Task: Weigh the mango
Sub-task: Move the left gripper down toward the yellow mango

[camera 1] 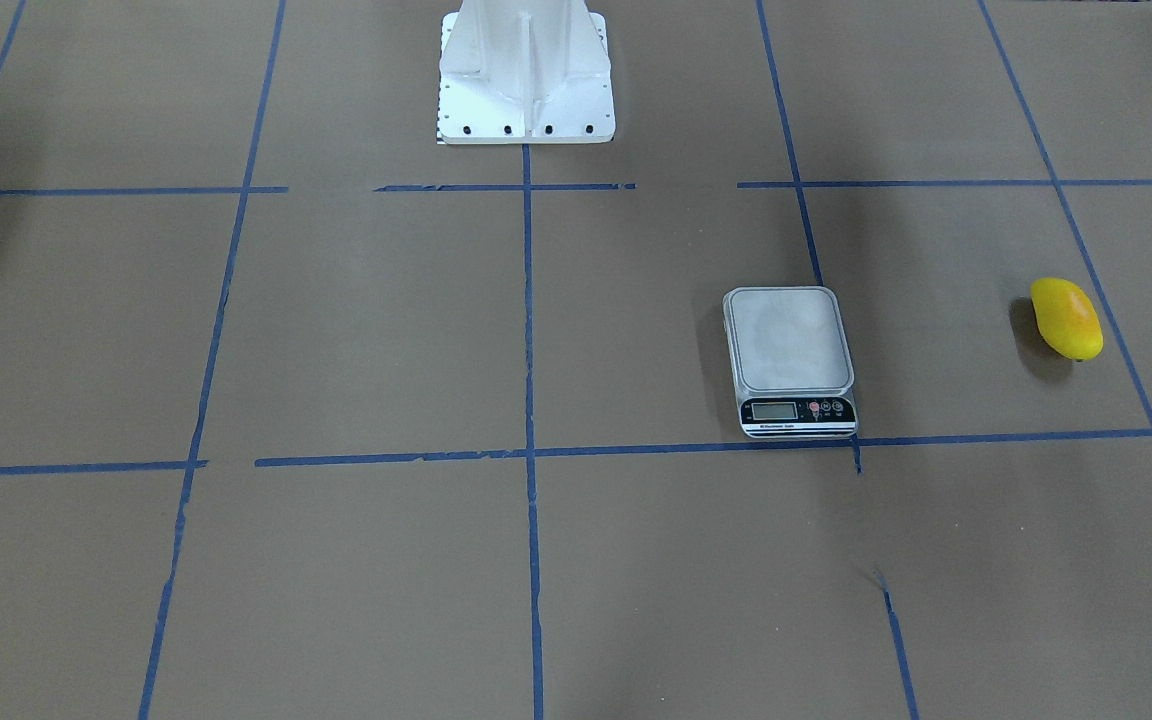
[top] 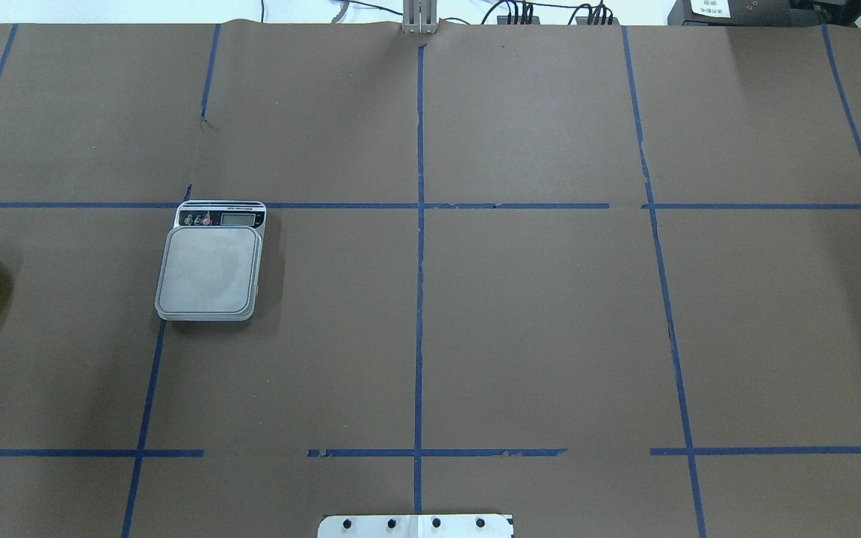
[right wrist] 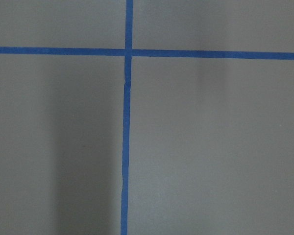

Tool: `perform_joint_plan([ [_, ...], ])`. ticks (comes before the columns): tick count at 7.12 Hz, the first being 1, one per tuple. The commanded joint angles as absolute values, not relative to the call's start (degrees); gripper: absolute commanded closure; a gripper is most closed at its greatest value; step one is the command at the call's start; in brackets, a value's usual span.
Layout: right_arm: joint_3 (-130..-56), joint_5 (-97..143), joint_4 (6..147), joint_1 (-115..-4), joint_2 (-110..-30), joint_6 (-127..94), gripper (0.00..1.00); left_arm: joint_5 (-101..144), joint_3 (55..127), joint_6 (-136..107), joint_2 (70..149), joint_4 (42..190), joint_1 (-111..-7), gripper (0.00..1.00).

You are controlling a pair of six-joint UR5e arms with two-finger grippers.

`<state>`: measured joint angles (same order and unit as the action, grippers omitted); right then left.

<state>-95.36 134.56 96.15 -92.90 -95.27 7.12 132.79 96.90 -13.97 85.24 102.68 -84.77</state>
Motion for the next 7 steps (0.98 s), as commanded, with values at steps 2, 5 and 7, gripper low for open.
perform_joint_plan([
  [2, -95.4, 134.6, 96.2, -92.9, -95.3, 7.0, 0.00, 132.5, 93.1, -28.3, 81.7, 120.9, -74.6, 0.00],
  [5, -95.4, 134.6, 96.2, -92.9, -95.4, 7.1, 0.00, 127.5, 88.0, -36.6, 81.8, 131.1, -66.6, 0.00],
  [7, -95.4, 134.6, 96.1, -92.9, -95.3, 7.1, 0.00, 127.5, 87.4, -36.8, 81.8, 132.0, -65.4, 0.00],
])
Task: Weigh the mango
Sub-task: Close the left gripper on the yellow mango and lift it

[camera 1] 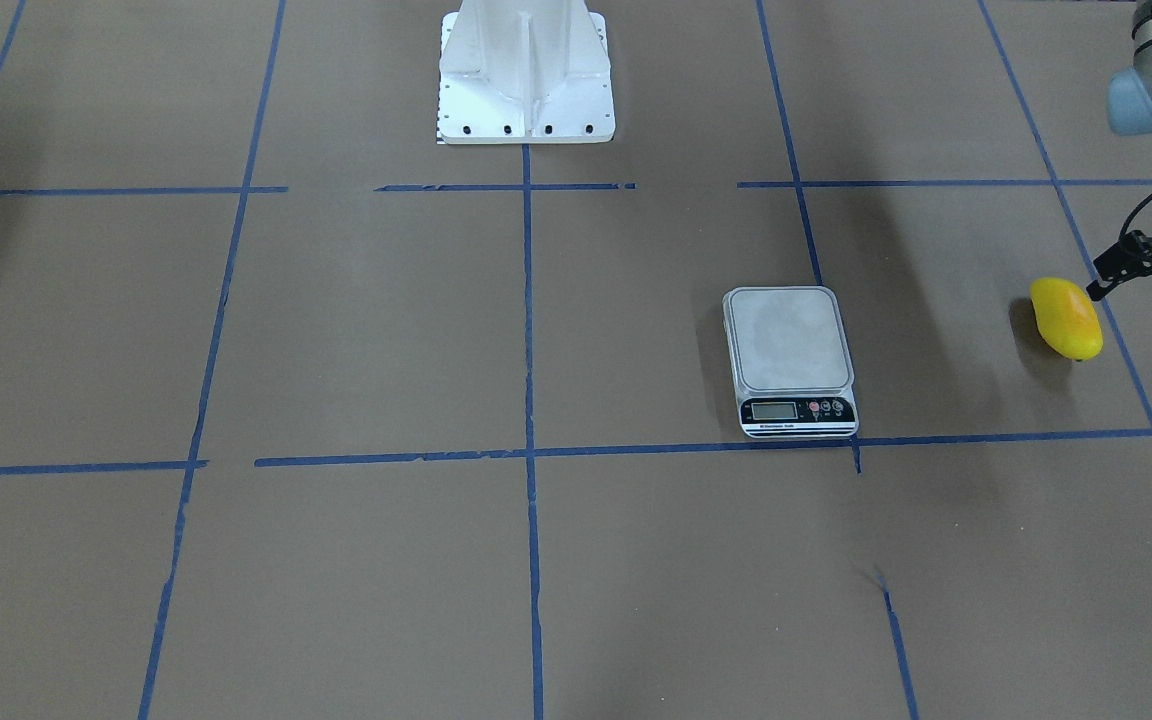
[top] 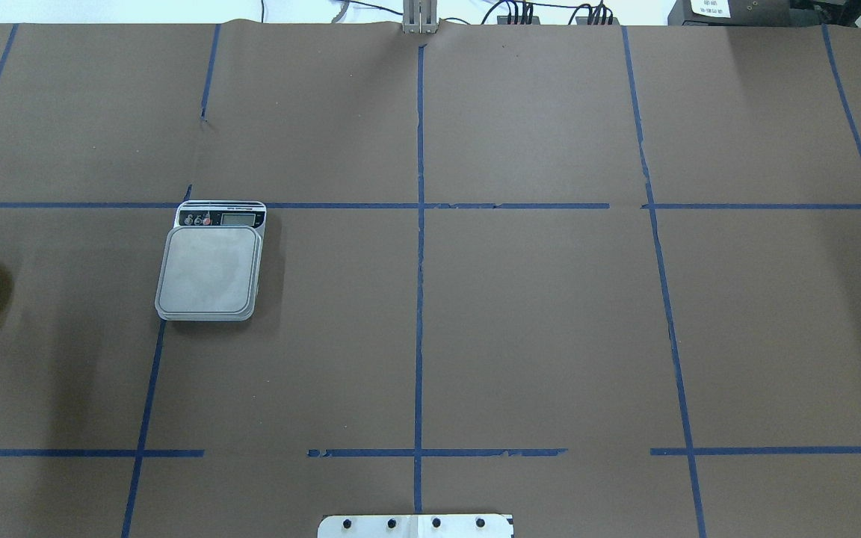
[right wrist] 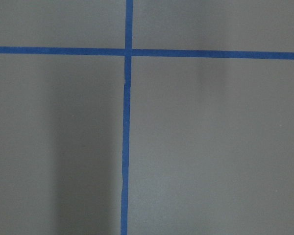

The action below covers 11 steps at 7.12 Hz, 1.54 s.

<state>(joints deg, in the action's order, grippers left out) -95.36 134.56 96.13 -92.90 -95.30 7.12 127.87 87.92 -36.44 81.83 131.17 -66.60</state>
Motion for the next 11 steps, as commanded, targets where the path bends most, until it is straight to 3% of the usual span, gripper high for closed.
perform_joint_plan([
  [1, -95.4, 134.6, 96.1, -92.9, -95.3, 7.1, 0.00, 127.5, 87.3, -38.1, 82.3, 132.0, -64.0, 0.00],
  [4, -95.4, 134.6, 96.2, -92.9, -95.3, 7.1, 0.00, 127.4, 82.7, -38.2, 85.6, 132.1, -60.2, 0.00],
  [5, -95.4, 134.6, 96.1, -92.9, -95.3, 7.1, 0.00, 127.4, 83.0, -38.1, 85.5, 132.1, -60.2, 0.34],
  [6, -95.4, 134.6, 96.2, -92.9, -95.3, 7.1, 0.00, 127.4, 84.2, -37.8, 85.4, 131.8, -60.2, 0.87],
  [7, -95.4, 134.6, 96.2, -92.9, -95.3, 7.1, 0.00, 127.9, 86.5, -37.5, 84.5, 131.5, -60.6, 1.00],
  [8, -95.4, 134.6, 96.1, -92.9, -95.3, 7.1, 0.00, 128.1, 90.5, -37.5, 83.7, 129.9, -61.1, 1.00],
  [11, -95.4, 134.6, 96.2, -92.9, -95.3, 7.1, 0.00, 130.9, 108.9, -37.4, 86.7, 102.6, -63.2, 1.00],
])
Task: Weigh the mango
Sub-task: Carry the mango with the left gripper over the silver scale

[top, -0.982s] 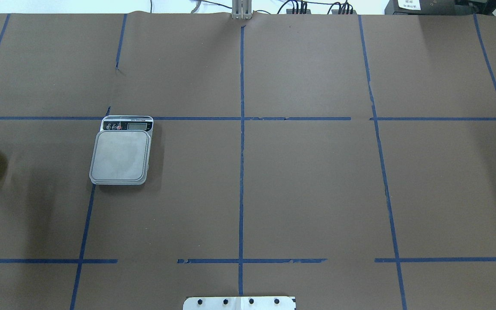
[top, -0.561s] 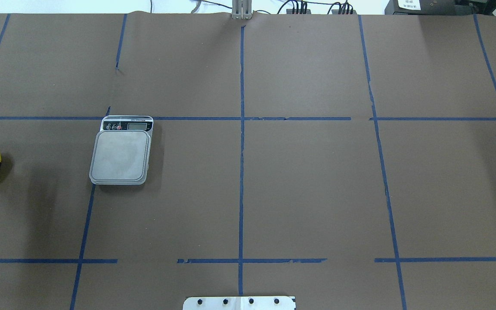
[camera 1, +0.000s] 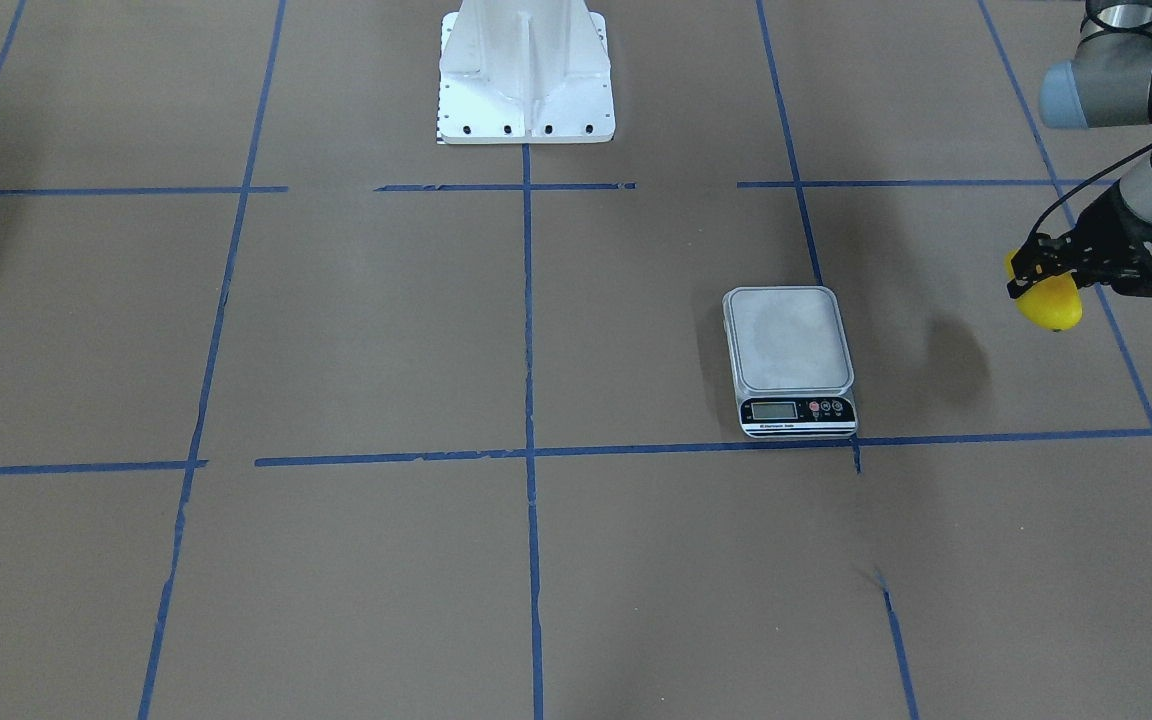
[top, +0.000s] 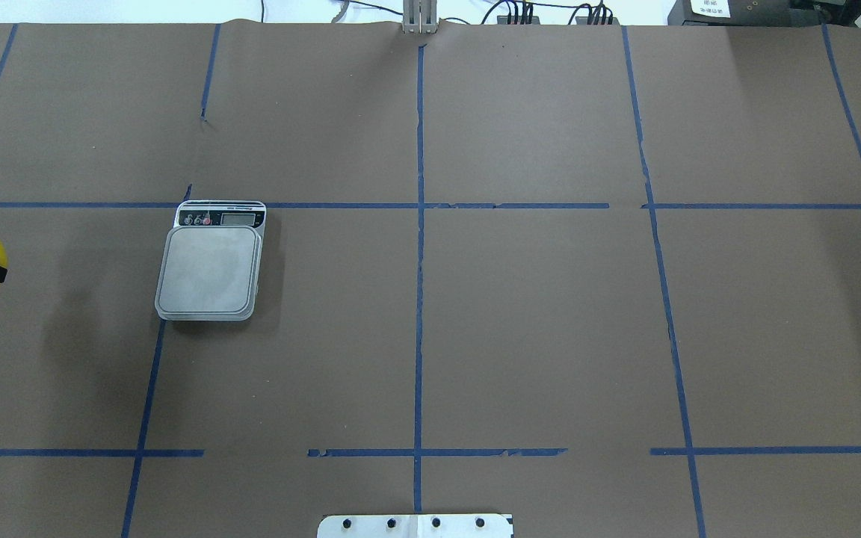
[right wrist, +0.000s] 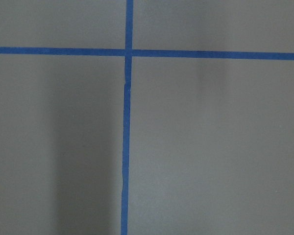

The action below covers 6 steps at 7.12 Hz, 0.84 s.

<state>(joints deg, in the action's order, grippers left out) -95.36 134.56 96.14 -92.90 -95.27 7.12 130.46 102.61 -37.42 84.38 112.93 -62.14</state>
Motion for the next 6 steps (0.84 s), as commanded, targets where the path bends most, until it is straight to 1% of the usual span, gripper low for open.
perform_joint_plan([
  [1, -95.4, 134.6, 96.1, -92.9, -95.3, 7.1, 0.00, 130.6, 109.2, -38.3, 94.1, 94.7, -63.5, 1.00],
  [2, -95.4, 134.6, 96.2, -92.9, -95.3, 7.1, 0.00, 130.6, 107.7, -40.5, 102.1, 88.2, -62.8, 1.00],
  [3, -95.4, 134.6, 96.1, -92.9, -95.3, 7.1, 0.00, 130.5, 105.9, -48.6, 106.3, 88.2, -60.2, 1.00],
  [4, -95.4, 134.6, 96.2, -92.9, -95.3, 7.1, 0.00, 130.4, 105.0, -52.9, 107.2, 89.8, -54.2, 1.00],
  [6, -95.4, 134.6, 96.1, -92.9, -95.4, 7.1, 0.00, 129.6, 98.0, -58.7, 109.9, 97.3, -49.2, 1.00],
])
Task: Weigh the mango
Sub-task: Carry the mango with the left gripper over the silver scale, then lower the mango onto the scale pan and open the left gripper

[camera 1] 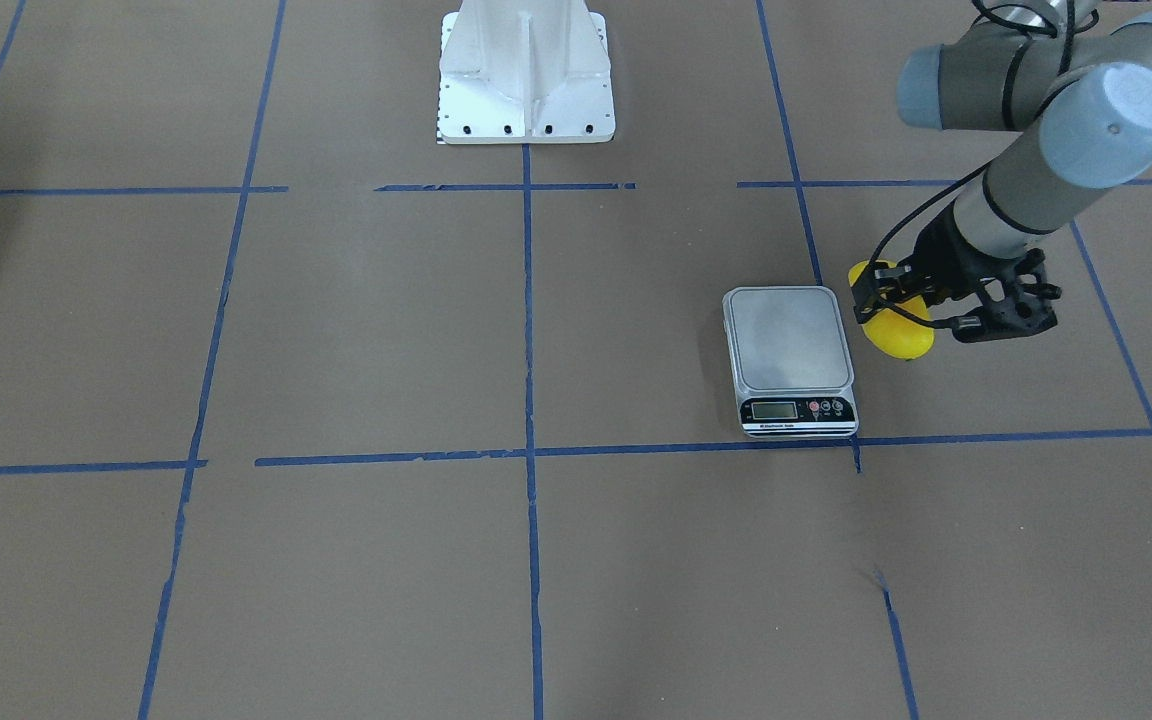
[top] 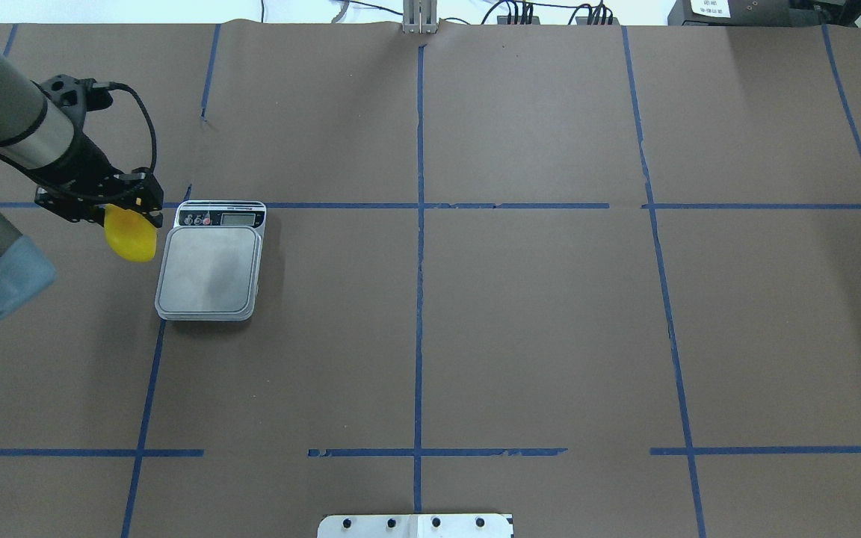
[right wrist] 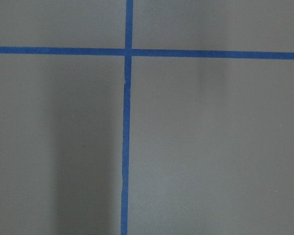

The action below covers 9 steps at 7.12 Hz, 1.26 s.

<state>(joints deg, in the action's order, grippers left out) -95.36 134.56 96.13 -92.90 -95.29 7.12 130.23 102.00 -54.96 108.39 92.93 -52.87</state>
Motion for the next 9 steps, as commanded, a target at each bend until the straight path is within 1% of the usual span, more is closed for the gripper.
perform_joint_plan([
  [1, -95.4, 134.6, 96.1, -92.9, -95.3, 7.1, 0.00, 126.9, 96.4, -61.0, 110.0, 101.0, -46.2, 1.00],
  [3, -95.4, 134.6, 96.2, -92.9, -95.3, 7.1, 0.00, 126.7, 96.1, -60.9, 110.2, 102.1, -45.9, 1.00],
  [4, -95.4, 134.6, 96.1, -92.9, -95.3, 7.1, 0.00, 126.7, 95.4, -60.6, 110.4, 102.6, -45.8, 0.73],
  [5, -95.4, 134.6, 96.2, -92.9, -95.3, 7.1, 0.00, 126.7, 94.8, -60.5, 110.2, 104.7, -45.8, 0.02],
  [6, -95.4, 134.6, 96.2, -92.9, -95.3, 7.1, 0.00, 126.5, 94.9, -60.4, 110.3, 104.9, -45.8, 0.00],
  [7, -95.4, 134.6, 96.2, -92.9, -95.3, 7.1, 0.00, 126.4, 95.5, -60.2, 110.1, 104.8, -46.4, 0.00],
  [8, -95.4, 134.6, 96.2, -92.9, -95.3, 7.1, 0.00, 126.5, 97.4, -59.3, 109.7, 104.2, -49.2, 0.00],
  [9, -95.4, 134.6, 96.2, -92.9, -95.3, 7.1, 0.00, 126.6, 100.4, -54.5, 109.5, 100.6, -53.7, 0.00],
])
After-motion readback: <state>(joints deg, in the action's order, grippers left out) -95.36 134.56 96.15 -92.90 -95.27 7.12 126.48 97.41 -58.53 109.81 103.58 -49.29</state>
